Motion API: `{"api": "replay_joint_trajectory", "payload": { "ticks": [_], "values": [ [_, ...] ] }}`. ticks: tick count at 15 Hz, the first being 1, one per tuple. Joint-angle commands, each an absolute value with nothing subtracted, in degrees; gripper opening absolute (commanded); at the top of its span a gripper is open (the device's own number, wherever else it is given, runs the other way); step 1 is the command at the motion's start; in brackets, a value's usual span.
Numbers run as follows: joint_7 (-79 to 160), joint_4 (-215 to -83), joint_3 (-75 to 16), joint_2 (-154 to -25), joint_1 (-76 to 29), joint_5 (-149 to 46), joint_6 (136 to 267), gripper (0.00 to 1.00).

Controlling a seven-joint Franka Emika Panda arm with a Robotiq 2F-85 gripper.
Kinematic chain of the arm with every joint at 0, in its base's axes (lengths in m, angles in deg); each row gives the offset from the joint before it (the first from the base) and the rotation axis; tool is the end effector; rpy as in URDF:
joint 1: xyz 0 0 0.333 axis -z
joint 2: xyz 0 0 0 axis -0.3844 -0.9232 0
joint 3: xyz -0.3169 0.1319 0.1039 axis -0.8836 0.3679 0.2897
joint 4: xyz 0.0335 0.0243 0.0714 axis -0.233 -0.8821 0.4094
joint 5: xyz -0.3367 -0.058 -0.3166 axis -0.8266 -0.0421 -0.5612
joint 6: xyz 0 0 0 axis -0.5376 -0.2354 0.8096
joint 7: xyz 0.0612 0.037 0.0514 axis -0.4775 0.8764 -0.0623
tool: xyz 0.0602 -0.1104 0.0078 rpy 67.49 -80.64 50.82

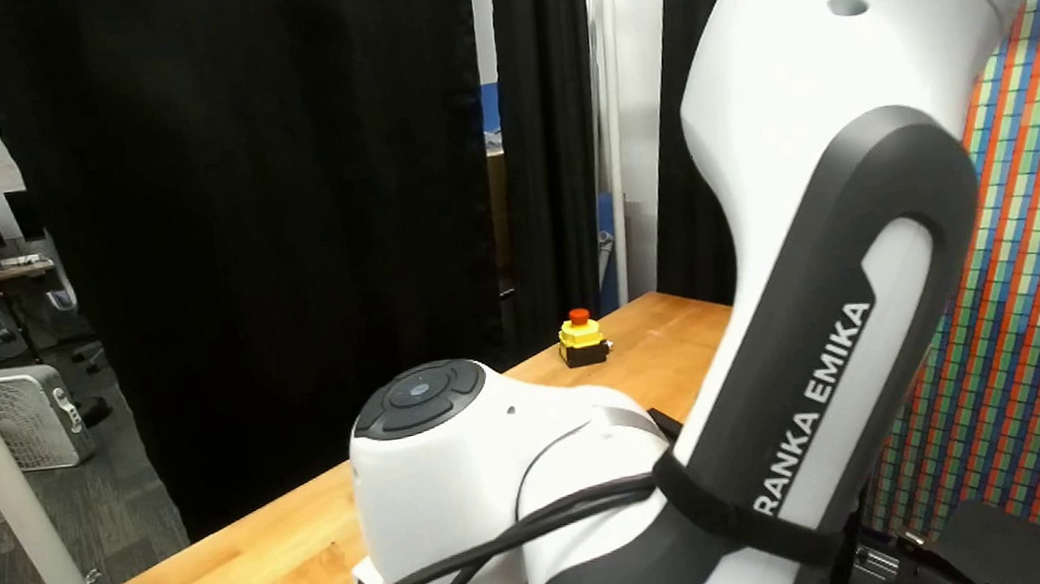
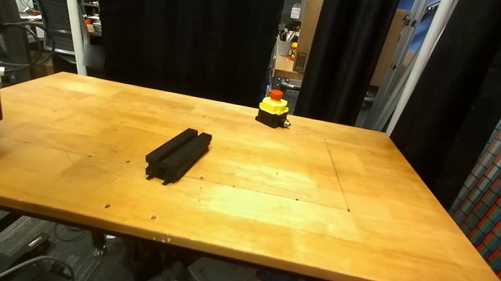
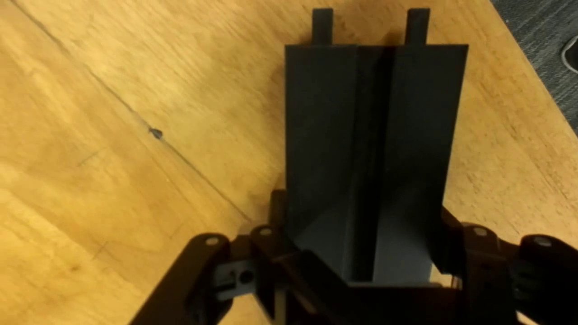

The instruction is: Pile up all the black objects on the table

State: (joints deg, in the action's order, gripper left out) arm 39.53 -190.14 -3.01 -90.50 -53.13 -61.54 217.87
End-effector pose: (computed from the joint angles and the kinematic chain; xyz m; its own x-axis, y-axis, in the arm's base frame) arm 0.3354 0.4628 0.1772 0.5406 0.8406 0.0324 0.8411 -0.5409 0.0005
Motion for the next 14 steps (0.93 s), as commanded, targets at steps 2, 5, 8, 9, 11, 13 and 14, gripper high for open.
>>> {"api": "replay_joint_trajectory", "payload": {
  "ticks": [2, 5, 8, 9, 11, 13, 14],
  "values": [
    [40.13, -190.24, -4.65, -87.41, -51.52, -61.62, 216.01, 0.45],
    [41.58, -190.13, -5.31, -85.39, -49.41, -60.9, 214.17, 0.45],
    [43.11, -189.96, -6.03, -82.53, -46.76, -60.4, 211.6, 0.45],
    [43.45, -190.02, -6.38, -81.72, -45.95, -60.42, 211.03, 0.45],
    [43.99, -190.36, -7.44, -79.78, -44.0, -60.39, 210.23, 0.45],
    [45.41, -190.58, -8.6, -77.72, -41.64, -59.49, 209.56, 0.45],
    [45.5, -190.63, -9.32, -77.05, -40.74, -59.62, 209.44, 0.45]
  ]
}}
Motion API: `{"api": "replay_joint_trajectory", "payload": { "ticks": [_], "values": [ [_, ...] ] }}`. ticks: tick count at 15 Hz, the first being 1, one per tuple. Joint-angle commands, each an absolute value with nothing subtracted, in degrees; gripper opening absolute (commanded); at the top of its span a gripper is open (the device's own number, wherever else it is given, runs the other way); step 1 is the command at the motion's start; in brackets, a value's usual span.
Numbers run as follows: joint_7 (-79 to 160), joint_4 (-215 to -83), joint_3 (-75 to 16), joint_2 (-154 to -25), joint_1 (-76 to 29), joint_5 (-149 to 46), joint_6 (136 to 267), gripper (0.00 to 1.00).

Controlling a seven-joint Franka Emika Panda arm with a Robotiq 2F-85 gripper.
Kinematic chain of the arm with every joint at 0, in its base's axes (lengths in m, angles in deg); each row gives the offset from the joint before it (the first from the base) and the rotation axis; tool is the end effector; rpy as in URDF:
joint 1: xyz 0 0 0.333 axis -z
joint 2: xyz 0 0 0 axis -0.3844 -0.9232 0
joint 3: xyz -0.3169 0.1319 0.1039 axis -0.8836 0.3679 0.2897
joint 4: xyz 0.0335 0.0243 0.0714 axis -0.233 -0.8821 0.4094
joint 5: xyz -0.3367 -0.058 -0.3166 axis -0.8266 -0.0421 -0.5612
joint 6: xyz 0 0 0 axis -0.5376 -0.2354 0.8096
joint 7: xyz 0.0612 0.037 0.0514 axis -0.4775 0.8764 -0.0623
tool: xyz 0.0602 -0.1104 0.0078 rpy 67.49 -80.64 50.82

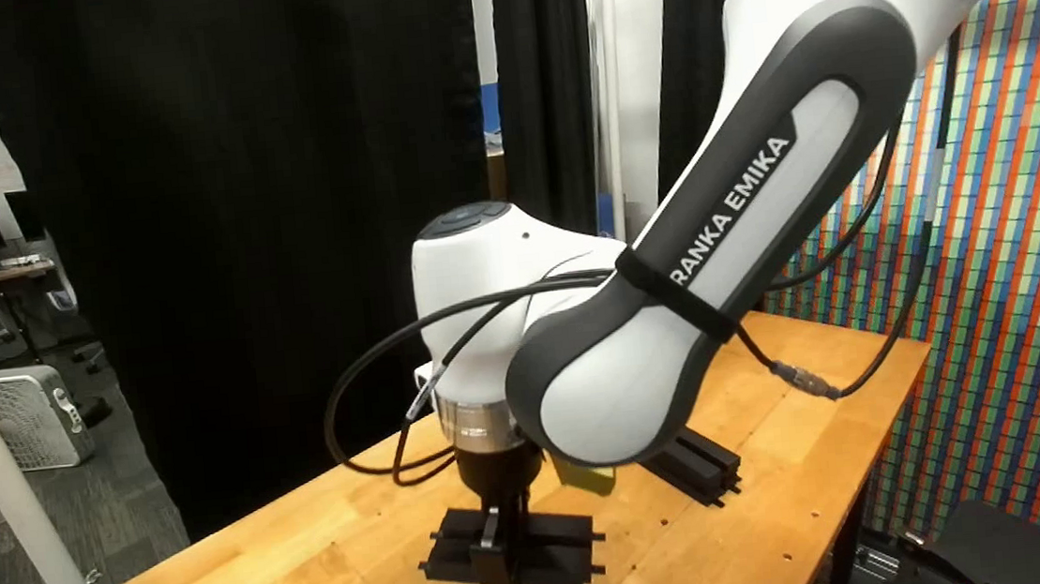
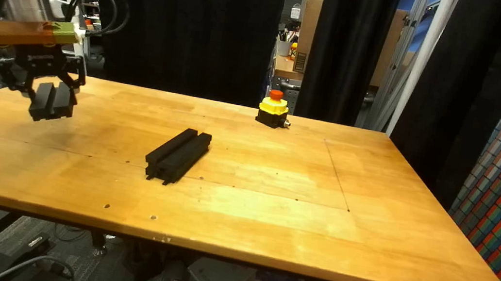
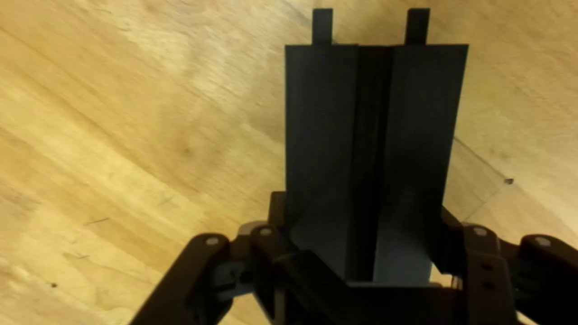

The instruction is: Pile up all the black objects on the table

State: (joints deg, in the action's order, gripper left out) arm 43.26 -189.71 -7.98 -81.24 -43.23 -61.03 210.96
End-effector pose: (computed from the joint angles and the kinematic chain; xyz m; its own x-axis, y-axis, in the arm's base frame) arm 0.4546 0.3563 0.2524 0.6981 0.7140 0.0535 0.7082 -0.6996 0.0951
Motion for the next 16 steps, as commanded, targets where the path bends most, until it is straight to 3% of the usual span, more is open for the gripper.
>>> {"api": "replay_joint_trajectory", "payload": {
  "ticks": [1, 16],
  "values": [
    [45.97, -190.72, -10.1, -75.89, -39.62, -59.49, 209.04, 0.45],
    [42.15, -195.83, -20.04, -70.1, -28.07, -60.88, 210.79, 0.45]
  ]
}}
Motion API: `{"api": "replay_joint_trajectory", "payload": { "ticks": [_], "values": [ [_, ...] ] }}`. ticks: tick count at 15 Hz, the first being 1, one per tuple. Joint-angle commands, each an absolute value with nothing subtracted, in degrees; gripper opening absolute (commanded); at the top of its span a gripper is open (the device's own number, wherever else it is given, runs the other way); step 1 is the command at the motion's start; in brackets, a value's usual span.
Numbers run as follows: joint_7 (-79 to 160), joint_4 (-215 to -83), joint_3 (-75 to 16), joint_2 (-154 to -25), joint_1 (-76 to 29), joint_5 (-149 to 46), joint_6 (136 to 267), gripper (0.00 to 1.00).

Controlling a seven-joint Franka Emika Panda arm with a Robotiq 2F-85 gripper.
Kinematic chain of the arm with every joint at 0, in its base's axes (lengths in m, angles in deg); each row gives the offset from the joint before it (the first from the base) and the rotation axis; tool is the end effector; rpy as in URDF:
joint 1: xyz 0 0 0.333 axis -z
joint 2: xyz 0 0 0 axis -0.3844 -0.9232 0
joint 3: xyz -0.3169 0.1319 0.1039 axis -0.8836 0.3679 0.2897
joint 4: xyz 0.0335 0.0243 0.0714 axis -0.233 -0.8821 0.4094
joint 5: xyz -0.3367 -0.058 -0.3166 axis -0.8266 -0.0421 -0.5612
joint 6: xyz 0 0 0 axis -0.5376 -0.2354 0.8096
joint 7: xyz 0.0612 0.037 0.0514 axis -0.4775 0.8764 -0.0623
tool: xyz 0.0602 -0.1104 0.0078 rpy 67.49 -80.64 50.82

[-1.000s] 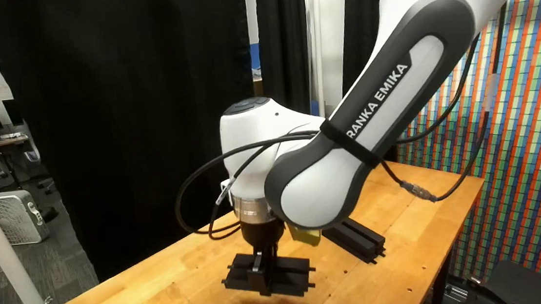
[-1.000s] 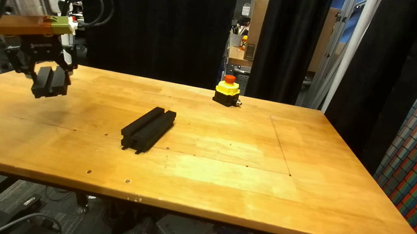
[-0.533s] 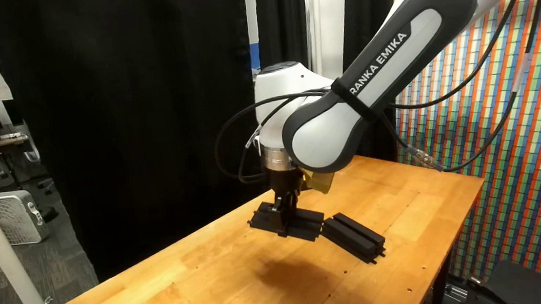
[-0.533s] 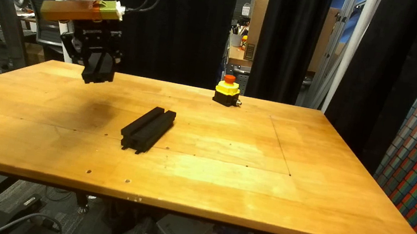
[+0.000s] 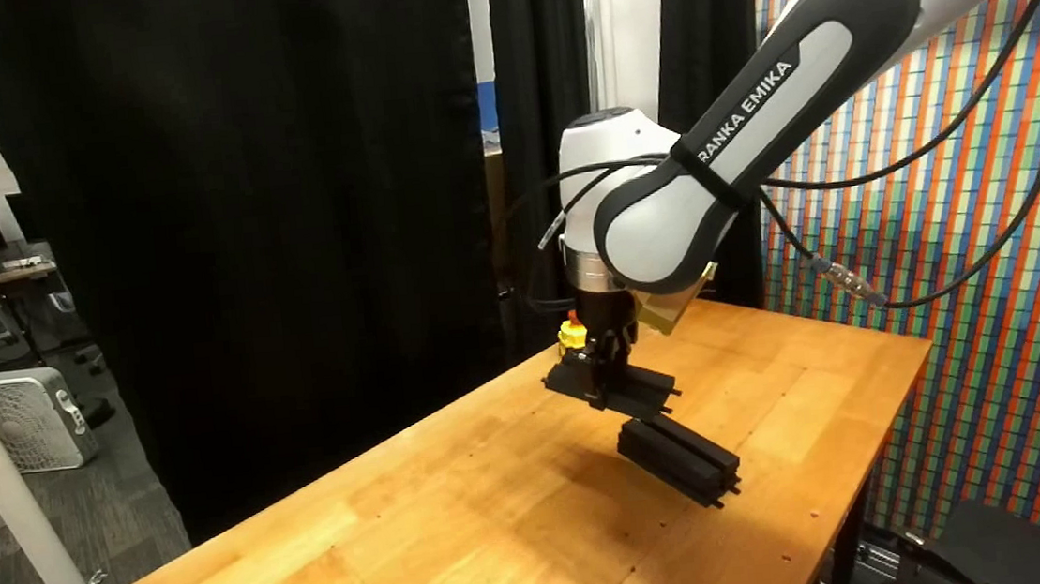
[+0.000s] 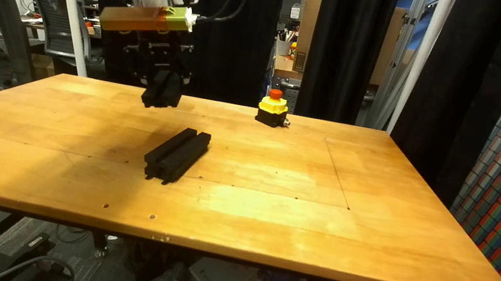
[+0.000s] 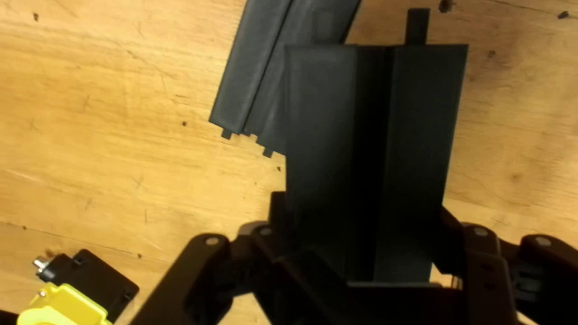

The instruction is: Pile up all the black objects on the table

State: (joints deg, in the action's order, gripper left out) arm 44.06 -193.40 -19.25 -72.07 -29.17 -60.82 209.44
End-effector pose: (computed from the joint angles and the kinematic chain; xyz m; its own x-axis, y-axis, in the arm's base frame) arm 0.5434 0.1203 0.3070 0.9277 0.3575 0.1077 0.3404 -0.9283 0.1495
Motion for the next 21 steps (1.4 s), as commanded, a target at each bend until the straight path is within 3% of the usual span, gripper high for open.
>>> {"api": "replay_joint_trajectory", "payload": {
  "ticks": [1, 21],
  "values": [
    [41.83, -196.3, -20.39, -70.29, -27.68, -60.78, 211.05, 0.45],
    [41.6, -202.67, -22.19, -71.82, -25.47, -52.67, 215.39, 0.45]
  ]
}}
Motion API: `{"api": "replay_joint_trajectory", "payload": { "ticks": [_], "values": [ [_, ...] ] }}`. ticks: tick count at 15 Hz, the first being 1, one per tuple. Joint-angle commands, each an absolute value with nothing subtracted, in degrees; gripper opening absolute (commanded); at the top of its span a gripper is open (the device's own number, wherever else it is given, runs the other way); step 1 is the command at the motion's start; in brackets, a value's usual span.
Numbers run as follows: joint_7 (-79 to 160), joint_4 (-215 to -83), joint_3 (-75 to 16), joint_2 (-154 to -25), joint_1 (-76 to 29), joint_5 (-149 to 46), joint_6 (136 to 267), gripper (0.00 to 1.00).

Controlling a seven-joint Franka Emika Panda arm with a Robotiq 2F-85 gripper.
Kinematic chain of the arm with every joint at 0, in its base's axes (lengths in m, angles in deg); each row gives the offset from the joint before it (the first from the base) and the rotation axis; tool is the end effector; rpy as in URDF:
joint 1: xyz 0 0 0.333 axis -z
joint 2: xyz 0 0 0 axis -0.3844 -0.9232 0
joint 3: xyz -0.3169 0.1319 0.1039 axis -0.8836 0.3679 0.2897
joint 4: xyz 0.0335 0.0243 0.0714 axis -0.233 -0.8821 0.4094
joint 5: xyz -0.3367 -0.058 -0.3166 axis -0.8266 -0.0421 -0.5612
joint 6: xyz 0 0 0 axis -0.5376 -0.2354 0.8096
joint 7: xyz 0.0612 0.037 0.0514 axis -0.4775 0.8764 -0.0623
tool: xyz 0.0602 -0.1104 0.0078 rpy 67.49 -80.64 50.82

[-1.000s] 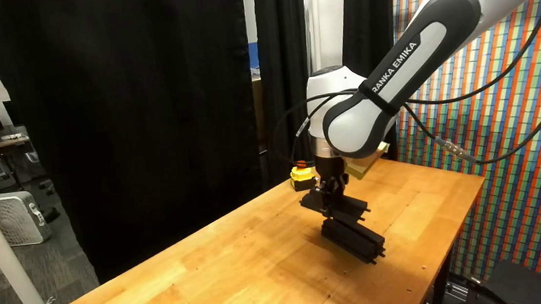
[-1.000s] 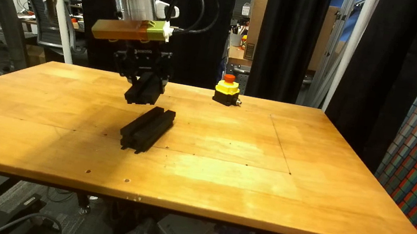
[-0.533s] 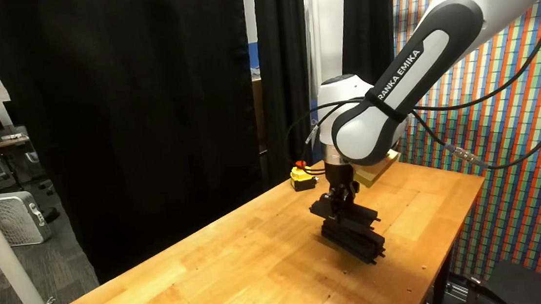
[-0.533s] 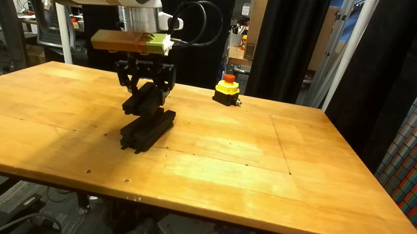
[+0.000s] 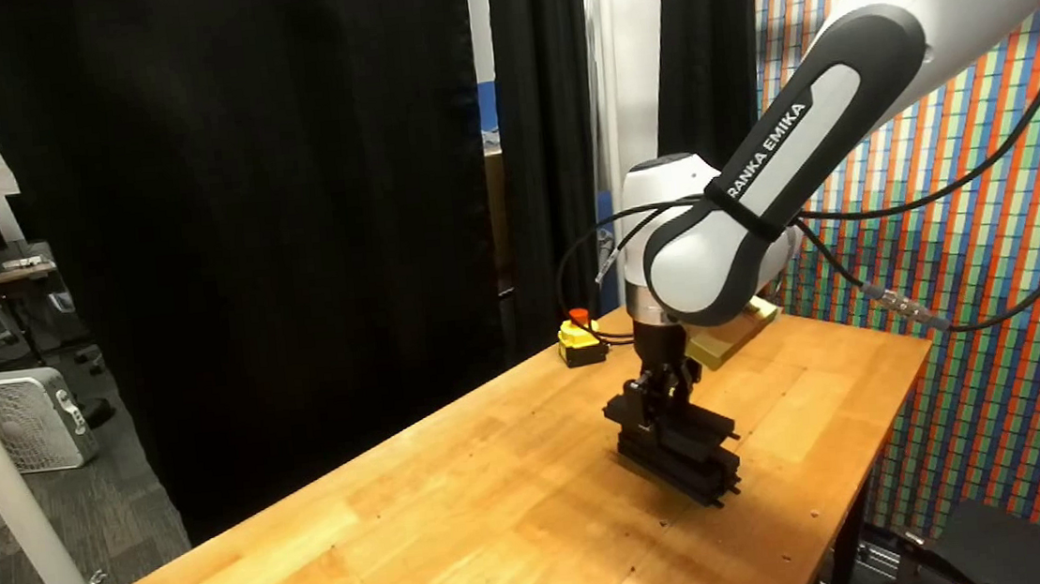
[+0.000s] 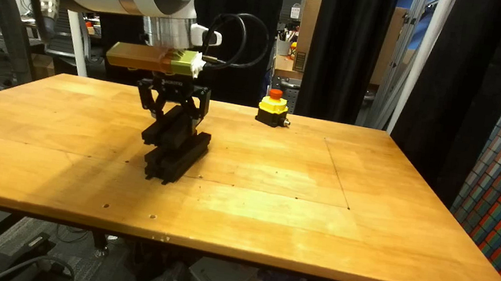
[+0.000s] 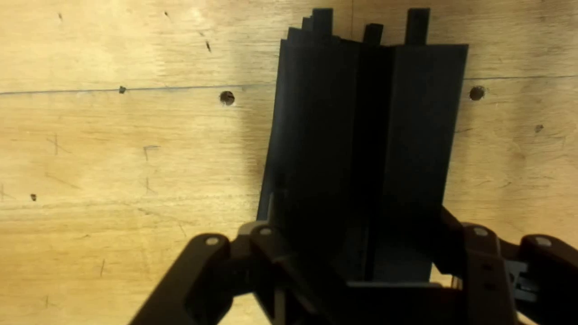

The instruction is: Pile up all the black objects on the table

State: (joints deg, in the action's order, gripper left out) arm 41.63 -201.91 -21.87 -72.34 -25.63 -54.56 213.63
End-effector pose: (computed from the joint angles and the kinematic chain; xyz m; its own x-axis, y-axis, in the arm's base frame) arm 0.4995 0.0572 0.2442 0.9901 0.1346 0.0387 0.1321 -0.9894 0.0609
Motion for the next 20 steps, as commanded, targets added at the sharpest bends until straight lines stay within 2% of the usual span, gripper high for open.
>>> {"api": "replay_joint_trajectory", "payload": {
  "ticks": [1, 20],
  "values": [
    [41.81, -202.72, -22.23, -71.93, -25.42, -52.22, 215.44, 0.45],
    [40.14, -202.39, -23.35, -74.71, -24.71, -51.04, 216.71, 0.45]
  ]
}}
